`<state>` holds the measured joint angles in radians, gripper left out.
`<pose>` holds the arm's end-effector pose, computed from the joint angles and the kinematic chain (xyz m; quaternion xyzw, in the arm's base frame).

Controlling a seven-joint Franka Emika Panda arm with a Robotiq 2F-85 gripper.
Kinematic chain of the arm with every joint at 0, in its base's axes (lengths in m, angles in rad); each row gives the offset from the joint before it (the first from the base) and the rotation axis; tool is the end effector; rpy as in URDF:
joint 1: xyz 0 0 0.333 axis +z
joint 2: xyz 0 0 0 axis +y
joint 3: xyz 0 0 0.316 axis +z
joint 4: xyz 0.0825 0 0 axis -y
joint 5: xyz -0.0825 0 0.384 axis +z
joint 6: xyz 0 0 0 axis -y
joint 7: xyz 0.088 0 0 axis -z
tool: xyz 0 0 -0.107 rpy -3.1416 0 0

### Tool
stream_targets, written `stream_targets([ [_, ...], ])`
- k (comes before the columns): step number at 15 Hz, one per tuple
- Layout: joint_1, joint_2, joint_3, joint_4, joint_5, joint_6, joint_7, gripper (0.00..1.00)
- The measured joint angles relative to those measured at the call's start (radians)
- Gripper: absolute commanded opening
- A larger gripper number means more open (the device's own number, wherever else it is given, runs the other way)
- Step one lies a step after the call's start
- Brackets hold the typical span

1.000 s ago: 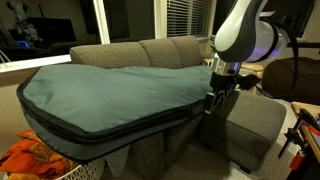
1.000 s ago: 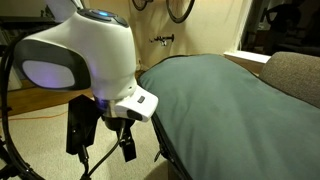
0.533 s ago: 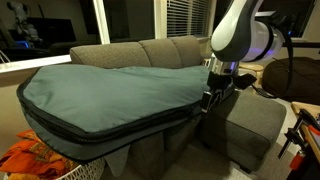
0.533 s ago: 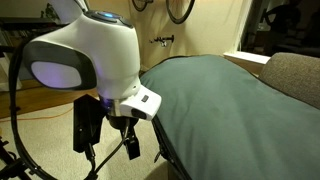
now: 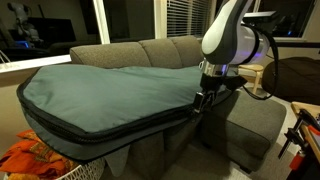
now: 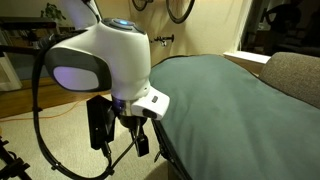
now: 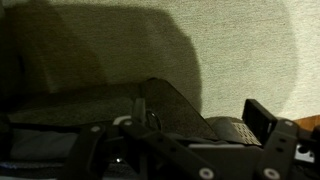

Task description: Open the zip

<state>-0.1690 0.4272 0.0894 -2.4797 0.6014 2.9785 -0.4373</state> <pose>0.4549 -0.0718 0.1282 -0.9893 0.1206 -0.0483 0.0661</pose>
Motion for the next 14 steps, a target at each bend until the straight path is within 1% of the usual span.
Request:
stream_targets([
  [4,0.001,0.063,-0.019,0.070,-0.007,-0.018,0.001,1.00],
  [10,0.004,0.153,-0.071,0.183,-0.019,-0.071,0.005,1.00],
  [14,-0.031,0.212,-0.070,0.257,-0.174,-0.106,0.121,1.00],
])
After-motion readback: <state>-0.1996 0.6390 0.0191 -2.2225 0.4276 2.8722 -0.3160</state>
